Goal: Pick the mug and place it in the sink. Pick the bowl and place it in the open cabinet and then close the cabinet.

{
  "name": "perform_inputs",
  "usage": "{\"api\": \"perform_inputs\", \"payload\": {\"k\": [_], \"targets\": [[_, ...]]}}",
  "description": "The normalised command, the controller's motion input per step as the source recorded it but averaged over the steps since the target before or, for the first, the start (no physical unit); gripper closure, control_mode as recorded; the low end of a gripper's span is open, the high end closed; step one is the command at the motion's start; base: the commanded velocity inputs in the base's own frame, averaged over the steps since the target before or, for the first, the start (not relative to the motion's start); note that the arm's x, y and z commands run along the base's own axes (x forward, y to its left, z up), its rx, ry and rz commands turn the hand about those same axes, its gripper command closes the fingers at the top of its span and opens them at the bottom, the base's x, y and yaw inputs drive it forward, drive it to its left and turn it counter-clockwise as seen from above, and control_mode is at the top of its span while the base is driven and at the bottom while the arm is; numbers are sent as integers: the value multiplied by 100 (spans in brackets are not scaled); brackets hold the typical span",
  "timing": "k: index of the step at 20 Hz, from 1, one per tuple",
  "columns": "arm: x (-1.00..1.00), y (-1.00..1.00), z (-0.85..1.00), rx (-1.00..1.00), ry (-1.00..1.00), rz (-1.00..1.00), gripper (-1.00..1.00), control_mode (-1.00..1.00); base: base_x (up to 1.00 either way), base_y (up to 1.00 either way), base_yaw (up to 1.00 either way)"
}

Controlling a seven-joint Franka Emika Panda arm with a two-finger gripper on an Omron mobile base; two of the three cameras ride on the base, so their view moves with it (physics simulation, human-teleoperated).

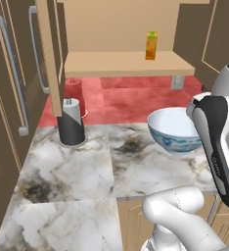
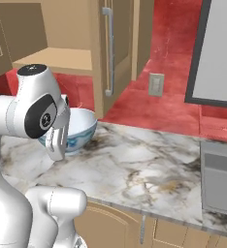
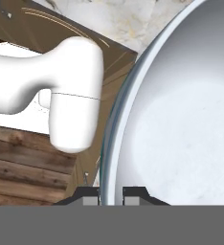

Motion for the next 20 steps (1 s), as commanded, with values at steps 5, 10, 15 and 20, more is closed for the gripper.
{"api": "perform_inputs", "payload": {"k": [5,10,15,20], "targets": [[0,0,0,0,0,0,100,100,40,100,-2],[0,0,0,0,0,0,100,100,52,100,-21],[0,0,0,0,0,0,100,100,55,100,-38],[0,0,0,0,0,0,100,100,36,100,-30]]}}
